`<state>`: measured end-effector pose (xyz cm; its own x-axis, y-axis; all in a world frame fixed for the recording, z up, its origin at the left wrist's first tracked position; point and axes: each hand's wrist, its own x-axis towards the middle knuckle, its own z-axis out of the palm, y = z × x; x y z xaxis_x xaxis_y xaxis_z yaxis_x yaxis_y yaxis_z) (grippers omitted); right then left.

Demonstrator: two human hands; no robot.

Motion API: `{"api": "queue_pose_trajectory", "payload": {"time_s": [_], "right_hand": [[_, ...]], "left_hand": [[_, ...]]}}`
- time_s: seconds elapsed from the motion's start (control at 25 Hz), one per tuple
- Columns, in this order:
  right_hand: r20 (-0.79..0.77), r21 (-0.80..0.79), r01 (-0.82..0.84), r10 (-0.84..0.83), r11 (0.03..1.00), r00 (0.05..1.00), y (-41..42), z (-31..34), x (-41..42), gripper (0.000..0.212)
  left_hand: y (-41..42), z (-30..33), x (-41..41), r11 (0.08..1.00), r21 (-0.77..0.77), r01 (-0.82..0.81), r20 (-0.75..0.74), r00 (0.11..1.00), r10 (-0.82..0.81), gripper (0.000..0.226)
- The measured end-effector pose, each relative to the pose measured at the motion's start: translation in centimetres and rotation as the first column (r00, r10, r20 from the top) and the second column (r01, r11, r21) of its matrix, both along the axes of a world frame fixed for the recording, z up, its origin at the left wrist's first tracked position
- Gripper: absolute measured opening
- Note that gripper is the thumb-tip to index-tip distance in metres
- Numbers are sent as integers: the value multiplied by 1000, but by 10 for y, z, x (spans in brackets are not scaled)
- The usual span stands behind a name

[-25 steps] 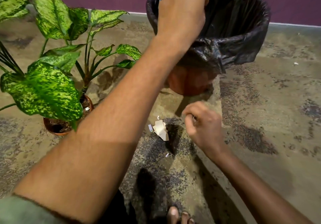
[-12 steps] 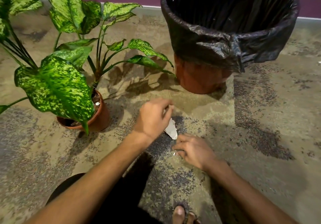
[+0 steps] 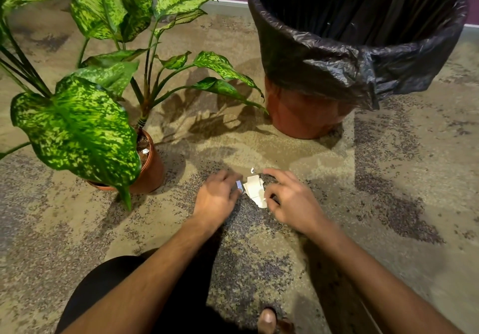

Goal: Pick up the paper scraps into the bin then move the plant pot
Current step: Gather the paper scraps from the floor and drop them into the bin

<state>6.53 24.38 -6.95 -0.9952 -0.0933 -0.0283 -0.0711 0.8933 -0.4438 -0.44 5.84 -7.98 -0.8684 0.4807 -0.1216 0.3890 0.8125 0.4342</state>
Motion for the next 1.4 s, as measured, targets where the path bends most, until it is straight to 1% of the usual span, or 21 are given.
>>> {"api": "queue_pose_trajectory", "payload": {"time_s": [0.04, 0.12, 0.16, 0.2, 0.24, 0.32, 0.4, 0.48, 0.6, 0.68, 0.8, 0.88, 0.92, 1.04, 1.2, 1.32, 1.4], "right_hand": [[67, 2, -18, 18, 1000, 998, 0, 3, -10, 7], [253, 52, -92, 76, 994, 964, -5, 7, -25, 9], [298, 87, -131, 100, 987, 949, -9, 6, -29, 11], [294, 116, -157, 117, 981, 949, -13, 4, -30, 11], [256, 134, -168, 130, 977, 958, -16, 1, -27, 10], [131, 146, -154, 135, 977, 982, -20, -5, -17, 8], [33, 118, -143, 140, 983, 990, -22, -9, -8, 4], [-11, 82, -137, 138, 987, 990, -23, -8, -3, 3], [6, 53, -99, 99, 994, 995, -21, -4, -1, 6], [37, 42, -56, 55, 998, 998, -16, -2, -2, 5], [145, 44, -38, 31, 998, 989, -13, 1, -8, 5], [238, 62, -72, 55, 995, 970, -18, 1, -14, 4], [255, 73, -92, 71, 993, 964, -21, 1, -16, 5], [236, 112, -112, 83, 987, 968, -27, -2, -17, 7], [204, 123, -194, 167, 973, 965, -32, -5, -8, 12], [185, 46, -150, 139, 988, 973, -33, -5, -4, 7], [184, 44, -137, 127, 990, 975, -32, -4, -4, 7]], "left_hand": [[1, -1, 1, 1000, -16, 18, -24, 1000, -18, 37], [0, -2, 1, 999, -12, 38, -41, 998, -38, 34], [-1, -3, 1, 999, 6, 35, -34, 999, -34, 32], [-1, -3, 1, 999, 25, 27, -23, 999, -27, 30], [-2, -3, 0, 999, 37, 20, -17, 1000, -19, 29], [-1, -4, 0, 999, 43, 12, -18, 1000, -11, 25], [0, -3, 1, 999, 39, 12, -18, 1000, -11, 21], [1, -3, 1, 999, 47, 7, -1, 1000, -7, 18], [1, -2, 0, 997, 81, -3, 40, 999, 0, 14], [0, -3, 0, 996, 86, -5, 39, 999, 1, 14], [-2, -6, -2, 994, 104, -22, 21, 1000, 20, 14], [-5, -9, -3, 990, 138, -28, 16, 1000, 26, 16], [-7, -11, -4, 989, 148, -30, 18, 999, 28, 17], [-10, -13, -6, 989, 143, -42, 52, 998, 35, 22], [-11, -8, -11, 977, 184, -110, 100, 991, 93, 16], [-13, -6, -11, 987, 124, -101, 162, 984, 81, 28], [-14, -6, -10, 993, 72, -91, 183, 980, 76, 27]]}}
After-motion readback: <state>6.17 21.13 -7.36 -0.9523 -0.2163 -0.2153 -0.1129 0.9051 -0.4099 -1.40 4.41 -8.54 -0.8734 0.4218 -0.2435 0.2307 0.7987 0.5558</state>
